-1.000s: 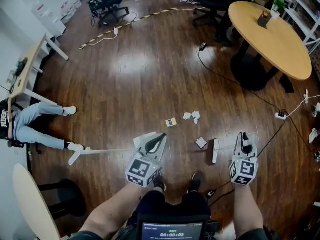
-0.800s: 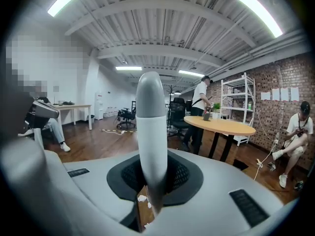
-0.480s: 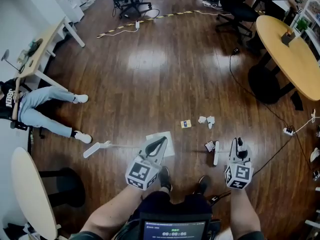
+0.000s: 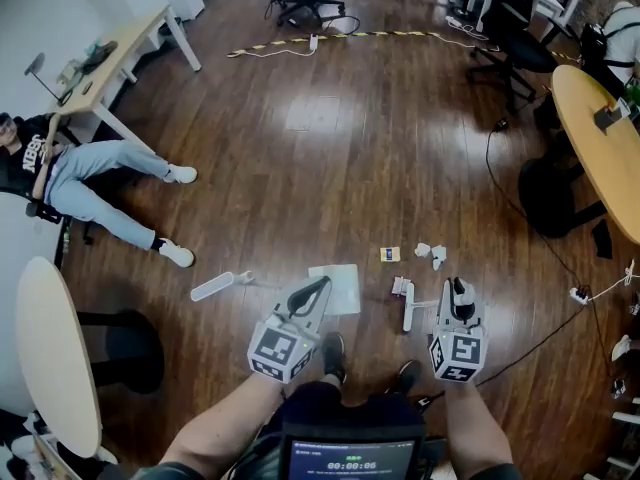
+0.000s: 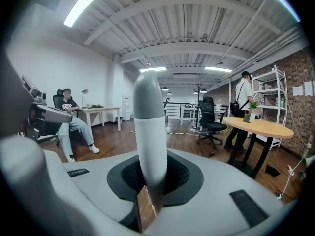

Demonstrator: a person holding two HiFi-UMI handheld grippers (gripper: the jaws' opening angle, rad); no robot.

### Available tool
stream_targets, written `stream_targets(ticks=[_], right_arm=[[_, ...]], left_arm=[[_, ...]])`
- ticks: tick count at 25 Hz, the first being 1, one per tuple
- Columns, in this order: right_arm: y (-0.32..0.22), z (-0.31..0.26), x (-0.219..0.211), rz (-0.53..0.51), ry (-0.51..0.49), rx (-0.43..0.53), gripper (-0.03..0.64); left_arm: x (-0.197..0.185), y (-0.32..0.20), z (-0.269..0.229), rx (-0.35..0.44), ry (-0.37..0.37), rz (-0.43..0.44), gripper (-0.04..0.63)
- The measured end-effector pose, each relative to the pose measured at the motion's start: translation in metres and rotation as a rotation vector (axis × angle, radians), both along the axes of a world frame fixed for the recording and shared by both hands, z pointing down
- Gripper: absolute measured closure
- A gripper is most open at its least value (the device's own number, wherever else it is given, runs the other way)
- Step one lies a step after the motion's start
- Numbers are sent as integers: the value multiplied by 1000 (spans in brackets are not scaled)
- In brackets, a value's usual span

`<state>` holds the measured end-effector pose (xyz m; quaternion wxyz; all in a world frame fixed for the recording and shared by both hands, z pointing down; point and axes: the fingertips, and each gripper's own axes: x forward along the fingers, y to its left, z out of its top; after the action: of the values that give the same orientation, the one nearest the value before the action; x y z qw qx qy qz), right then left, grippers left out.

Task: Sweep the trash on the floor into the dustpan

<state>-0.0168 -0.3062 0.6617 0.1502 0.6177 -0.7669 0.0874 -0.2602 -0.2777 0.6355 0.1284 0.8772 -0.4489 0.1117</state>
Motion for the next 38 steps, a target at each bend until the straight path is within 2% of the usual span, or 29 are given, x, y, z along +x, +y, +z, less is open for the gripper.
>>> stream_targets(ticks=[8, 14, 23, 29, 34, 38], right_arm=[[-20, 3, -55, -173, -15, -2, 555], [-26, 4, -120, -342, -29, -1, 554], [-20, -16, -196, -459, -131, 7, 554], [-10, -43, -191, -455, -130, 55, 558], [-2, -107, -162, -343, -159, 120, 560], [8, -171, -133, -274, -207, 175, 560]], left_arm=[[-29, 2, 11, -4, 1, -18, 592], [-47, -5, 13, 2, -3, -30, 592], [-79, -2, 4, 15, 2, -67, 592], [-74, 7, -12, 27, 9, -63, 592], [-73, 5, -60, 59, 57, -64, 592], [-57, 3, -103, 102, 56, -32, 592]])
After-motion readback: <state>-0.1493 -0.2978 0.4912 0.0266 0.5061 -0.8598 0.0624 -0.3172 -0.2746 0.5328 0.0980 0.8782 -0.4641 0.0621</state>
